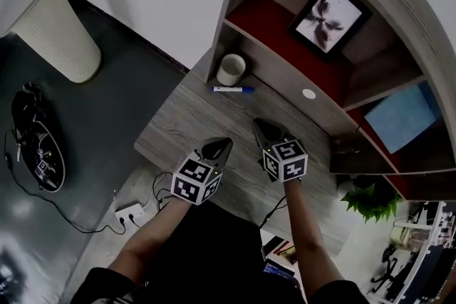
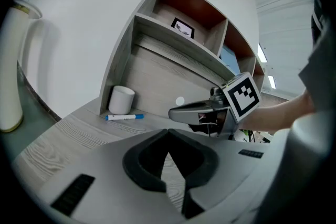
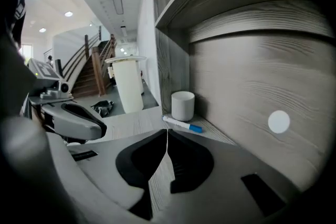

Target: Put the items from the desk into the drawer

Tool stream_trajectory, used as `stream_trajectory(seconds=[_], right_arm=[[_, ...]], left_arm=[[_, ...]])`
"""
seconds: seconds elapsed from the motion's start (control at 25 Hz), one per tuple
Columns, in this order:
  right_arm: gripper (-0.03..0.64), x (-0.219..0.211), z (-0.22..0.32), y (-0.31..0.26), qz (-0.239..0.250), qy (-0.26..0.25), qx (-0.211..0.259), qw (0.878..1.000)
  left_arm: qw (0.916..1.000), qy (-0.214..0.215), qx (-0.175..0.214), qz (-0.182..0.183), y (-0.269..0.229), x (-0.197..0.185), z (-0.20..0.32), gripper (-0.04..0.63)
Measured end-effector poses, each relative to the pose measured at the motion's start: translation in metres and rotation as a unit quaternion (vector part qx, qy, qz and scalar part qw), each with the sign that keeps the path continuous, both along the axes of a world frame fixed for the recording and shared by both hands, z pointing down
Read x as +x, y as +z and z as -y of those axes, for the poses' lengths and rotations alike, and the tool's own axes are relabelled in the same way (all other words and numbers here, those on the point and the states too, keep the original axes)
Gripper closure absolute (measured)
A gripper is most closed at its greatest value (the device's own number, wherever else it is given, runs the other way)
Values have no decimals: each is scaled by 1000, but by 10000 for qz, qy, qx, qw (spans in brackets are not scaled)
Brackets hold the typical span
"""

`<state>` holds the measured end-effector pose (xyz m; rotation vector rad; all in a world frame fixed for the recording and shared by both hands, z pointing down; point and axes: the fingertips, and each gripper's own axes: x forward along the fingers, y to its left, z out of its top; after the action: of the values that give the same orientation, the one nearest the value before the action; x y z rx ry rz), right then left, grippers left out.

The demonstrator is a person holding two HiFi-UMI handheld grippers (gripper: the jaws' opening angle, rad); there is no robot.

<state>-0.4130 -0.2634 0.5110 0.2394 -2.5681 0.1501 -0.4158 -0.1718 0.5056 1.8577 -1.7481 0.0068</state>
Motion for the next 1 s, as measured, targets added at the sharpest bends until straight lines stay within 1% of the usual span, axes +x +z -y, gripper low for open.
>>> stream_trajectory(seconds=[0.12,0.24,0.36,0.44,0.56,0.64,0.88,1.0], right_arm=[[610,-15,11,8,-297,-520,250,9979],[598,-29,21,18,-580,-986,466,9923],[552,-43,29,33,-903,-1434,614,9836],[534,-53,36,44,-1150,-1739,822,9746],[526,-67,46,60,-1504,-2193,1073,9580],[520,-76,52,70,-1687,-2439,1146,9481],[504,-92,66,100,-2245,-2958,1327,9190],[475,-98,67,110,-2508,-3240,1310,9028]], left_arm=[[9999,-142,-28,-19,4,-9,7,580],[9995,-296,-50,-19,6,-16,14,580],[9990,-436,-79,26,9,-25,18,580],[9985,-530,-86,47,10,-29,19,580],[9977,-672,-122,35,13,-36,16,579],[9969,-763,-180,19,16,-39,11,579],[9947,-969,-340,-24,28,-43,-7,579],[9932,-1101,-381,-54,31,-48,-15,578]])
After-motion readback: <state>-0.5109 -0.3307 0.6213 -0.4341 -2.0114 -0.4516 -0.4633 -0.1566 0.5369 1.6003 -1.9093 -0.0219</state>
